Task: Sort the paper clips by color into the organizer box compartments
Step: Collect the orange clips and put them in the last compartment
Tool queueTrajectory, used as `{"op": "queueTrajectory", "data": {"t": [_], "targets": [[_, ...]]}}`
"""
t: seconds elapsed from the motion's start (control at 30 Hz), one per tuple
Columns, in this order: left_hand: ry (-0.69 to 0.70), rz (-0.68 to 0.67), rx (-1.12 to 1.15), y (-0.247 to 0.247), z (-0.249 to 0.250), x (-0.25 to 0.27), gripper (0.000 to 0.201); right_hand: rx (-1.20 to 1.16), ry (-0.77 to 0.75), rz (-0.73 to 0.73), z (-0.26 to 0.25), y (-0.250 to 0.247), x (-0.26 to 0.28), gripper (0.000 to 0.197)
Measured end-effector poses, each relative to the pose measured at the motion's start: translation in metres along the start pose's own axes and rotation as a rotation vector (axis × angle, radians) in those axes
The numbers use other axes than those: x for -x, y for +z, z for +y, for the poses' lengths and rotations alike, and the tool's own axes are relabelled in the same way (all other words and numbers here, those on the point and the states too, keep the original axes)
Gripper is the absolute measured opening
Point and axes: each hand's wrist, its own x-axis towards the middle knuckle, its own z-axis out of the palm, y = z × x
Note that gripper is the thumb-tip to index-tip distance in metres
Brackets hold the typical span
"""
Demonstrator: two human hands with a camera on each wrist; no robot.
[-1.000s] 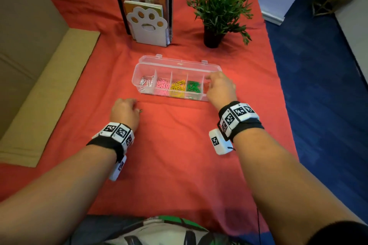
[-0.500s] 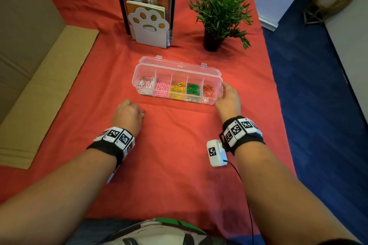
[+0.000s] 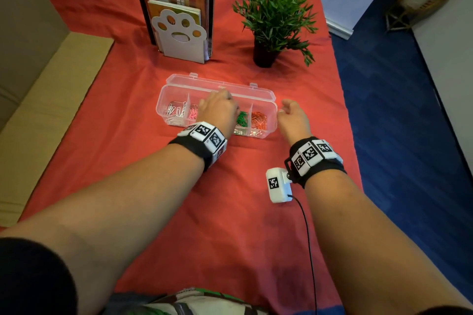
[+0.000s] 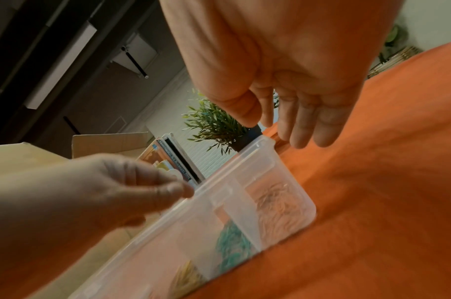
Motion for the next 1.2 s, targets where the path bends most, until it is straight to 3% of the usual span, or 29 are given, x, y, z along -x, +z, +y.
{"op": "queueTrajectory", "data": {"t": [0.07, 0.17, 0.23, 0.3, 0.37, 0.47, 0.6, 0.7, 0.8, 0.9, 0.97, 1.03, 1.2], "targets": [[-0.041, -0.004, 0.040, 0.003, -0.008, 0.000, 0.023, 0.017, 0.033, -0.047, -0.007, -0.004, -0.008, 0.045], [-0.107, 0.112, 0.127, 0.002, -0.029, 0.007, 0.030, 0.031, 0.059, -0.131, -0.010, -0.001, -0.020, 0.043], [-0.238, 0.215, 0.163, -0.004, -0.050, 0.012, 0.037, -0.030, 0.084, -0.160, -0.008, 0.005, -0.027, 0.042], [-0.394, 0.260, 0.175, -0.012, -0.075, 0.017, 0.046, -0.201, 0.135, -0.145, -0.008, 0.007, -0.030, 0.054], [-0.498, 0.206, 0.266, -0.024, -0.096, 0.022, 0.053, -0.372, 0.137, -0.143, -0.010, 0.007, -0.030, 0.065], [-0.585, 0.107, 0.589, -0.028, -0.115, 0.026, 0.047, -0.464, 0.058, -0.117, -0.009, 0.006, -0.029, 0.069], [-0.708, 0.080, 0.917, -0.031, -0.124, 0.024, 0.052, -0.480, -0.069, -0.035, -0.015, -0.001, -0.019, 0.058], [-0.705, 0.048, 0.974, -0.033, -0.126, 0.024, 0.052, -0.448, -0.108, 0.013, -0.018, -0.018, -0.003, 0.044], [-0.733, -0.010, 1.073, -0.037, -0.125, 0.025, 0.045, -0.494, -0.118, -0.042, -0.023, -0.030, 0.021, 0.036], [-0.774, 0.022, 1.182, -0.043, -0.118, 0.028, 0.033, -0.232, -0.290, -0.095, -0.022, -0.022, 0.037, 0.040], [-0.765, 0.032, 1.182, -0.045, -0.116, 0.030, 0.024, 0.252, -0.363, -0.204, -0.016, -0.009, 0.039, 0.057], [-0.750, 0.015, 1.168, -0.047, -0.114, 0.032, 0.022, 0.654, -0.327, -0.268, -0.010, 0.003, 0.043, 0.065], [-0.727, -0.024, 1.128, -0.047, -0.115, 0.030, 0.042, 0.855, -0.358, -0.233, 0.003, 0.020, 0.049, 0.059]]}}
